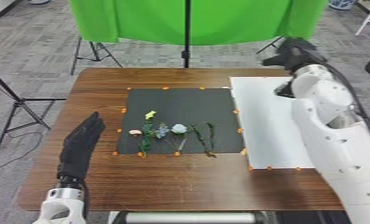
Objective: Arrange flowers
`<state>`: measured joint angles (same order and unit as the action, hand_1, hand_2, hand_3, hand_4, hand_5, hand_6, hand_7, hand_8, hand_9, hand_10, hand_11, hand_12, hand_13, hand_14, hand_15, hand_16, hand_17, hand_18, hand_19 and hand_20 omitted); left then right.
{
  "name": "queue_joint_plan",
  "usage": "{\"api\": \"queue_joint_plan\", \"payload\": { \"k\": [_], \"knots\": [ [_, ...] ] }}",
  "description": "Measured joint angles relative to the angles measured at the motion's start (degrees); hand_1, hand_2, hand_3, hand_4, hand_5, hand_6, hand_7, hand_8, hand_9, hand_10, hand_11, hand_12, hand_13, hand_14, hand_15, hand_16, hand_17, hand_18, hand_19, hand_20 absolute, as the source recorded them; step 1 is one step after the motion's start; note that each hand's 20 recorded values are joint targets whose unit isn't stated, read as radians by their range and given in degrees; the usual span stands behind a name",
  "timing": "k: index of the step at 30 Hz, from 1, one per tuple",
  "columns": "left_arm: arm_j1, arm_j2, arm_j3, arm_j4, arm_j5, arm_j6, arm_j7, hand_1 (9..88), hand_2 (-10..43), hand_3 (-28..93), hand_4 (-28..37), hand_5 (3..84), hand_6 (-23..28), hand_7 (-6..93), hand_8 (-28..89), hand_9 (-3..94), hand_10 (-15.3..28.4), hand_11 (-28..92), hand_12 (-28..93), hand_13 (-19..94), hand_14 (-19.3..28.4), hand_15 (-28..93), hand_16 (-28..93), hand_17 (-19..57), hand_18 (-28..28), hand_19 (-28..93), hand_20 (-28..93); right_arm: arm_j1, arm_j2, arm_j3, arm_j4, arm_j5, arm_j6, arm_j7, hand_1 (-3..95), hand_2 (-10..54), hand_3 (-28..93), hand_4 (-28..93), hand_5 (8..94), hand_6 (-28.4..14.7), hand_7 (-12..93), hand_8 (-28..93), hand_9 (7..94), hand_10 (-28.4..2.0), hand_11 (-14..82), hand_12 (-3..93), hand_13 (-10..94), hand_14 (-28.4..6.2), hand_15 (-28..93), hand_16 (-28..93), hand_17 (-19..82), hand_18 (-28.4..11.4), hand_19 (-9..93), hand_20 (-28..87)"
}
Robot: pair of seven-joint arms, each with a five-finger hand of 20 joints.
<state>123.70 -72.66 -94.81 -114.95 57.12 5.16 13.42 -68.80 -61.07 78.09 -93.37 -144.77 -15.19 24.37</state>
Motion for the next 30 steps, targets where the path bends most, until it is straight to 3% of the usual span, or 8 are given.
{"api": "queue_joint_plan", "payload": {
  "k": [6, 16, 18, 22, 26, 30],
  "knots": [
    [0.0, -0.07, -0.02, -0.01, 0.01, 0.00, 0.00, 23.6, -8.9, 68, -20.1, 41.5, 1.8, 6.8, -6, 37.0, 9.7, 7, 15, 28, 12.6, 7, 4, 1.8, 11.8, 1, 18, 0.5, 0.6, 2.9, 10.2, -3.6, -2.6, -0.2, 28.8, -9.5, 58, -15, 55.3, -0.7, 8, -6, 63.2, -18.2, 11.2, 21.0, 80, -7.6, 66, 31, 57, -15.8, 93, 60],
    [0.2, -0.17, -0.15, -0.09, 0.04, -0.05, -0.05, 23.6, -8.9, 68, -20.2, 41.5, 1.9, 6.8, -6, 37.4, 9.6, 7, 15, 28, 12.6, 7, 4, 1.8, 11.9, 1, 18, -2.6, -1.9, 4.8, 15.0, -7.5, -6.0, -0.9, 39.1, -9.5, 62, -18, 61.4, 1.5, 12, -8, 70.6, -15.6, 14.2, 20.2, 84, -4.7, 66, 30, 60, -14.2, 93, 60],
    [0.2, -0.20, -0.22, -0.11, 0.02, -0.05, -0.07, 23.7, -8.9, 68, -20.2, 41.5, 1.9, 6.8, -6, 37.5, 9.7, 7, 15, 28, 12.6, 7, 4, 1.8, 11.9, 1, 18, -3.4, -2.1, 4.9, 15.6, -7.8, -5.3, -1.3, 46.9, -9.5, 60, -19, 65.7, 1.8, 15, -4, 75.4, -13.8, 16.1, 20.2, 87, -3.2, 65, 31, 63, -13.0, 93, 62],
    [0.3, -0.24, -0.26, -0.14, 0.02, -0.05, -0.08, 23.7, -8.8, 68, -20.1, 41.5, 1.9, 6.7, -6, 37.5, 9.6, 7, 15, 28, 12.7, 7, 4, 1.7, 11.9, 1, 18, -4.4, -2.1, 5.0, 16.9, -8.8, 2.1, -3.0, 61.4, -9.5, 54, -20, 80.0, 1.7, 19, 8, 89.0, -10.3, 8.8, 32.9, 92, -1.3, 65, 31, 67, -12.1, 93, 64],
    [0.3, -0.25, -0.27, -0.15, 0.03, -0.05, -0.09, 23.6, -8.9, 68, -20.1, 41.6, 1.9, 6.8, -6, 37.6, 9.7, 8, 15, 28, 12.7, 7, 4, 1.8, 11.9, 1, 18, -5.9, -1.8, 4.5, 18.3, -9.0, 12.7, -5.0, 62.6, -9.5, 54, -20, 81.8, 1.3, 20, 9, 91.1, -9.9, 8.9, 34.0, 92, -0.8, 65, 31, 68, -11.6, 93, 65],
    [0.3, -0.25, -0.28, -0.15, 0.03, -0.06, -0.19, 23.6, -8.8, 68, -20.1, 41.6, 1.9, 6.8, -6, 37.6, 9.7, 8, 15, 28, 12.6, 7, 4, 1.7, 11.9, 1, 18, -7.2, 0.6, 1.6, 15.5, -5.5, 18.3, -5.2, 62.7, -9.5, 54, -19, 82.1, 1.3, 20, 9, 91.2, -9.8, 8.7, 34.6, 92, -0.7, 65, 32, 69, -11.4, 93, 65]
  ]
}}
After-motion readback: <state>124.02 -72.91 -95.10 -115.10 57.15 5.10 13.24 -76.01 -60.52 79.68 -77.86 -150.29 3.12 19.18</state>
